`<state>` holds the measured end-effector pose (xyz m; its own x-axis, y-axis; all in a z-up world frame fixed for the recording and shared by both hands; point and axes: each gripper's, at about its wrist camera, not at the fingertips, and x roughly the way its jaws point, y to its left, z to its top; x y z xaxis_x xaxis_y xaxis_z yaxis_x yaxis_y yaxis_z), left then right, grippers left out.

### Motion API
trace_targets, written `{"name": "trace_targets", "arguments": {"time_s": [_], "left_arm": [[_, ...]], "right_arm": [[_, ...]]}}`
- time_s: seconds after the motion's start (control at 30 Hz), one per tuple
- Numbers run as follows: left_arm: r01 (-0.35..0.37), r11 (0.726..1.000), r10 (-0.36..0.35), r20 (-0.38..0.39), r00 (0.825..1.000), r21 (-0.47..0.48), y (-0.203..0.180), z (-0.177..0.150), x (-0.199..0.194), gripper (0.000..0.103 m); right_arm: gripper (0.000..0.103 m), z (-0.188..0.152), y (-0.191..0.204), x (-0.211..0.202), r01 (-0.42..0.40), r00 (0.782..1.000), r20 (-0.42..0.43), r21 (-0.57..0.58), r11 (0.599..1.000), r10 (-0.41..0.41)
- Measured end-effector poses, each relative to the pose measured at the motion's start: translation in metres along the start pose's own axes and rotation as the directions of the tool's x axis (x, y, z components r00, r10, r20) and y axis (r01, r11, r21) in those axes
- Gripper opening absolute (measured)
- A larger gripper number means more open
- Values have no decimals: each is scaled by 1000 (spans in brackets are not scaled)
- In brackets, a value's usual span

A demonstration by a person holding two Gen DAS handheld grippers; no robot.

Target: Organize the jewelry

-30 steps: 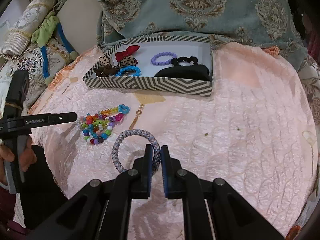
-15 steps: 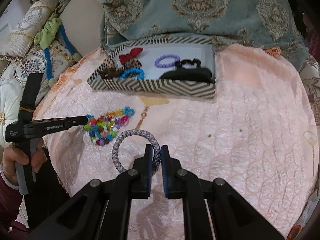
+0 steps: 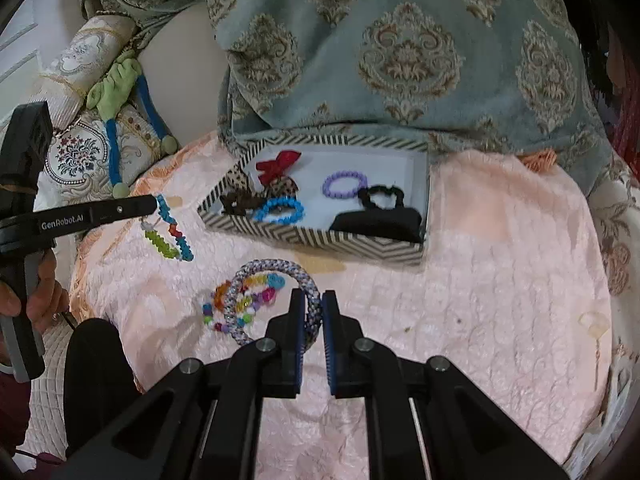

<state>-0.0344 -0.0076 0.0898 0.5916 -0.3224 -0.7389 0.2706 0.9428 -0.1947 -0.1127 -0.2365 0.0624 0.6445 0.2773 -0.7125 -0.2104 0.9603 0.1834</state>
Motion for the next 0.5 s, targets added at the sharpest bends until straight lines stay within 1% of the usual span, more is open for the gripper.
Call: {"name": "trace_targets", "arguments": {"time_s": [0.17,0.5], "left_arm": [[-27,999,27,22,999,30,-10,12,-5,0],[-56,996,55,26,998,76,-25,28,7,0]], "right_arm": [[8,14,0,-6,10,1000,23,-10,1000,-10],[8,36,-9,-4,32,999,36,-19,999,-32]]}}
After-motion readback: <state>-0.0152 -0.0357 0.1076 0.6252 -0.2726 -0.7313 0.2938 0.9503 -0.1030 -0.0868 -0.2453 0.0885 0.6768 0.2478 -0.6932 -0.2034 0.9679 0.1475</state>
